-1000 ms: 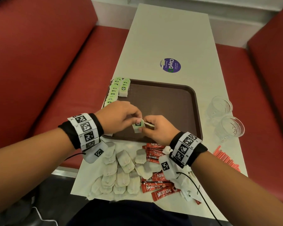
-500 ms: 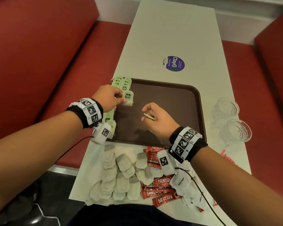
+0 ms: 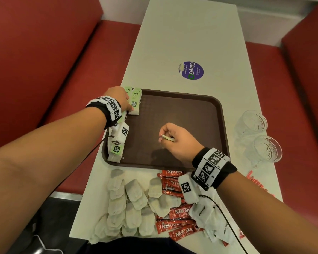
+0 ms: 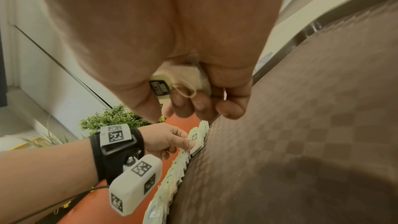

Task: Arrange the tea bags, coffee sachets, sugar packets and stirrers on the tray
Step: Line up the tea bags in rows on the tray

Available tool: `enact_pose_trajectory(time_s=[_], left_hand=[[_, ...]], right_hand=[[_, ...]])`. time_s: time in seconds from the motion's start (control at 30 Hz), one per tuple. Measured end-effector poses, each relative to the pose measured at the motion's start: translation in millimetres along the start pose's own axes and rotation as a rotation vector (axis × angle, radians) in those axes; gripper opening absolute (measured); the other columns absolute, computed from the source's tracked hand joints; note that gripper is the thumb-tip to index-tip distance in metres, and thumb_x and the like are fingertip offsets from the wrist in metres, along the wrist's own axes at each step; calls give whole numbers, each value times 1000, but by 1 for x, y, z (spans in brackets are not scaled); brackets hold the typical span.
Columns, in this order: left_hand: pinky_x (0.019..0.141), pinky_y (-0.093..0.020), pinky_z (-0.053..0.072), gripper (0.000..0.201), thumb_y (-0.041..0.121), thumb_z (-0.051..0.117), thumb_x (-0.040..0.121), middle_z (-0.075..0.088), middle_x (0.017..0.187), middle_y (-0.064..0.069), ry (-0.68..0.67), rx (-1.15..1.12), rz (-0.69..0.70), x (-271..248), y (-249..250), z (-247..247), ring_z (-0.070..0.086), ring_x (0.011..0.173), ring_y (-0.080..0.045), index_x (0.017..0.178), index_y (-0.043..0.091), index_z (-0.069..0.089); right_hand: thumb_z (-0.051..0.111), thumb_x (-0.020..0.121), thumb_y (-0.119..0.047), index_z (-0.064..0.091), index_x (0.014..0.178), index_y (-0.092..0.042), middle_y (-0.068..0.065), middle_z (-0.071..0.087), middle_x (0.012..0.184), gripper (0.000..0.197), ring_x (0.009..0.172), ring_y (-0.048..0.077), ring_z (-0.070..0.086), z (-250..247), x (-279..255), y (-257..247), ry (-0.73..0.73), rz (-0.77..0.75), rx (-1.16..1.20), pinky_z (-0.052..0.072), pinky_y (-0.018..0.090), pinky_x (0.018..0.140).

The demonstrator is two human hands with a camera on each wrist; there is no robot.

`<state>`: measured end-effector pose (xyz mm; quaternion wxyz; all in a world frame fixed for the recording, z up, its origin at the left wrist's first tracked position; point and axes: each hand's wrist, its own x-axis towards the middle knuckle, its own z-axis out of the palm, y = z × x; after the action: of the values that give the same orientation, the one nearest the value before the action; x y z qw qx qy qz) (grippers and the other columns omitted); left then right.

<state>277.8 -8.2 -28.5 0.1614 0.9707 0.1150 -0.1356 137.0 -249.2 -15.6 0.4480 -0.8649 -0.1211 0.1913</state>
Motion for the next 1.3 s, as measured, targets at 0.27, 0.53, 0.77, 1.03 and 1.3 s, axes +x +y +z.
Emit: enact_pose_trajectory(time_s=[0.27, 0.53, 0.77, 1.03, 1.3], left_hand=[[79, -37, 55, 37, 50, 72, 83, 68, 97, -4, 51, 60, 107, 8, 21, 2, 63, 92, -27, 95, 15, 68], [66, -31, 45, 23, 30, 74, 80, 70, 99, -10, 3, 303, 140, 15, 34, 15, 61, 82, -30, 87, 13, 62], [77, -32, 49, 25, 46, 68, 87, 66, 92, 4, 57, 6, 326, -2, 29, 0, 62, 91, -19, 93, 22, 64], [69, -21, 46, 32, 58, 72, 77, 66, 82, 17, -228, -242, 812, -97, 35, -29, 57, 75, -2, 92, 29, 73], [67, -22, 46, 7, 29, 75, 88, 68, 78, 10, -92, -277, 785, -110, 8, -23, 58, 71, -6, 91, 24, 72]], right_hand=[[61, 96, -23, 56, 96, -22, 4, 67, 83, 5, 64, 10, 54, 0, 1, 6, 9, 5, -3, 47, 32, 65], [60, 95, -17, 52, 98, -19, -2, 60, 74, 8, 59, 8, 50, -4, -2, 2, 16, 19, 38, 45, 28, 60], [48, 98, -13, 44, 97, -10, 3, 51, 78, 5, 67, 15, 46, -6, -2, -9, 44, 72, 93, 41, 37, 62], [50, 102, -26, 51, 101, -16, 3, 59, 84, 10, 71, 19, 54, -1, 3, -22, 67, 10, 63, 47, 39, 65], [61, 97, -28, 56, 106, -16, 1, 63, 92, 15, 81, 17, 59, 13, 9, -16, 55, -26, -77, 48, 36, 71]])
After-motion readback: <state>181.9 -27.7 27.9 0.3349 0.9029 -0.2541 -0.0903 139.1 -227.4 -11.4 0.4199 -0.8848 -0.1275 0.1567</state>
